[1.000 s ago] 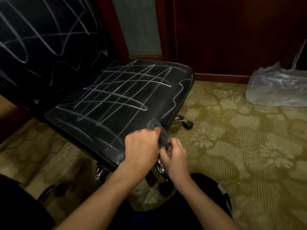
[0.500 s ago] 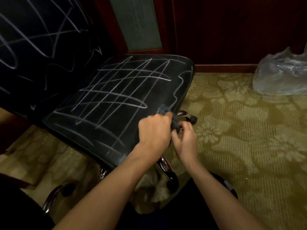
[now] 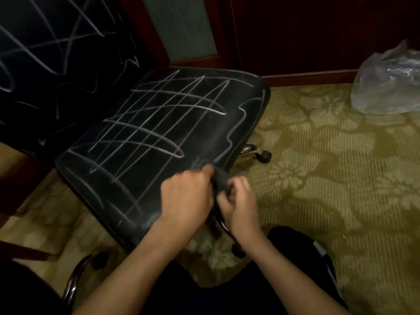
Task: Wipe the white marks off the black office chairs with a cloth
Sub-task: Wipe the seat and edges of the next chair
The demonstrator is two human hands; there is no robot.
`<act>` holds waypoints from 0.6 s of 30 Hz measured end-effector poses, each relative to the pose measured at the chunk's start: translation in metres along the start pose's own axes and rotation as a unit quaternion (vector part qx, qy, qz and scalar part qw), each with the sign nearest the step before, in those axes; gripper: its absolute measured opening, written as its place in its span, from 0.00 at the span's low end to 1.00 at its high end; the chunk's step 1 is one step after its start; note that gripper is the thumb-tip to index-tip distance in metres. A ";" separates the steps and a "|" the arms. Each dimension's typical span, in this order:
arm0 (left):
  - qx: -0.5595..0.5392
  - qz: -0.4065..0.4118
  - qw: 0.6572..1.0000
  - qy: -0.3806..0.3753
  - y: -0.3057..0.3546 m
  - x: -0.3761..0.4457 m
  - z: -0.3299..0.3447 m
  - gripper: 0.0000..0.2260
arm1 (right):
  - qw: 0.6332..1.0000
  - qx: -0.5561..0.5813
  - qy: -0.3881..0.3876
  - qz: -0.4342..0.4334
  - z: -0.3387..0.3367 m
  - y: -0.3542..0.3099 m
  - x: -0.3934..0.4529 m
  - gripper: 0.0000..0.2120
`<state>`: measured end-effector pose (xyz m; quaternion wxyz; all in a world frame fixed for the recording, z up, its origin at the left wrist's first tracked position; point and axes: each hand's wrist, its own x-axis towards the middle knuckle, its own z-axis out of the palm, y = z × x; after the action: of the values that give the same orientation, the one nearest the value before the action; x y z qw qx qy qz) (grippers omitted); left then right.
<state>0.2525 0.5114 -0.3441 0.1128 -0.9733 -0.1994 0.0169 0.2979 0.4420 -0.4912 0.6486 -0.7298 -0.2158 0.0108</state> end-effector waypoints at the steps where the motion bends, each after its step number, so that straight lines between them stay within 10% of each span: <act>1: -0.006 0.001 1.000 0.011 0.009 0.014 0.003 0.09 | 1.000 -0.011 0.017 0.016 -0.003 0.006 0.016 0.07; 18: 0.009 -0.012 0.998 -0.060 -0.017 -0.022 -0.001 0.09 | 0.999 0.018 -0.020 0.031 0.024 -0.004 -0.033 0.08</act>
<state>0.2253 0.5178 -0.3397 0.1099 -0.9670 -0.2172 0.0757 0.2597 0.4535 -0.5002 0.6566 -0.7239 -0.2058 0.0497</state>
